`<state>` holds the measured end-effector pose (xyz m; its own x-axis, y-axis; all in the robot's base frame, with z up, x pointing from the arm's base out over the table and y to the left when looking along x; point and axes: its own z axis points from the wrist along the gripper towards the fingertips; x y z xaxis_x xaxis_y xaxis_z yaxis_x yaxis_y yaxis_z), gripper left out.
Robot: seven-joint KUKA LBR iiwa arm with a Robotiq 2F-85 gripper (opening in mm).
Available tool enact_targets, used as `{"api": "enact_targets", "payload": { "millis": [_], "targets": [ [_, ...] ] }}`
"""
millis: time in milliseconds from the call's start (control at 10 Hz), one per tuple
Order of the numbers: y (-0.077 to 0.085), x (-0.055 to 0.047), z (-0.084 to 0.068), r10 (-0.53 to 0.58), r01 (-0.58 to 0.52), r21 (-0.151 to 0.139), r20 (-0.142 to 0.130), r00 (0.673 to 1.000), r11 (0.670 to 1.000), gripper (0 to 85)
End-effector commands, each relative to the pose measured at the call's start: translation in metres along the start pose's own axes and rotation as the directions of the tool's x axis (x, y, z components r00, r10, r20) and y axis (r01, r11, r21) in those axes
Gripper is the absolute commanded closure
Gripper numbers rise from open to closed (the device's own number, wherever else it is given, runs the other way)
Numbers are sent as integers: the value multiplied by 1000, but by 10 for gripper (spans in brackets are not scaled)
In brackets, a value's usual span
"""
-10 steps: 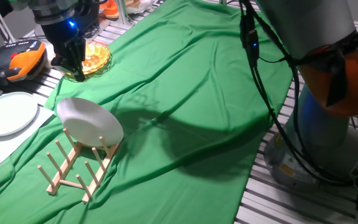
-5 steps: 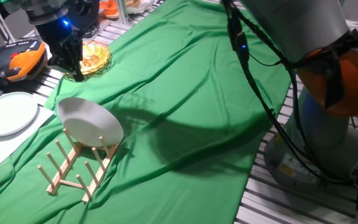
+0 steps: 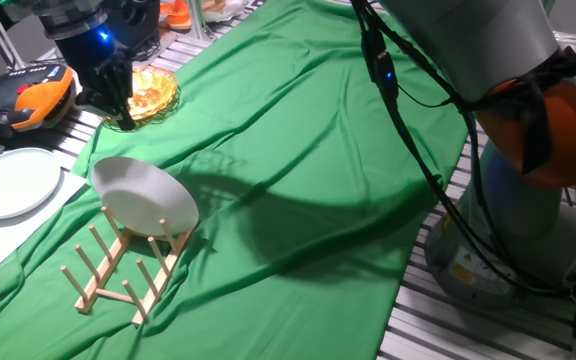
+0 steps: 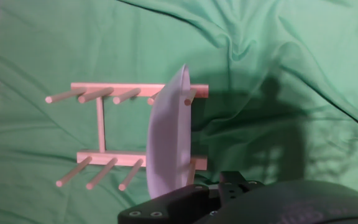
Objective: Put the dish on the dish rack
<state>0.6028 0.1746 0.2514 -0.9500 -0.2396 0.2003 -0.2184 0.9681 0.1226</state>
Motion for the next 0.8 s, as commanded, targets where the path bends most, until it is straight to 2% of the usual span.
{"api": "enact_targets", "payload": {
  "millis": [0,700],
  "targets": [
    [0,0,0,-2,2,-1,-3,1000,1000,850],
    [1,-2,3,-3,3,-6,1,1000,1000,850]
  ]
}}
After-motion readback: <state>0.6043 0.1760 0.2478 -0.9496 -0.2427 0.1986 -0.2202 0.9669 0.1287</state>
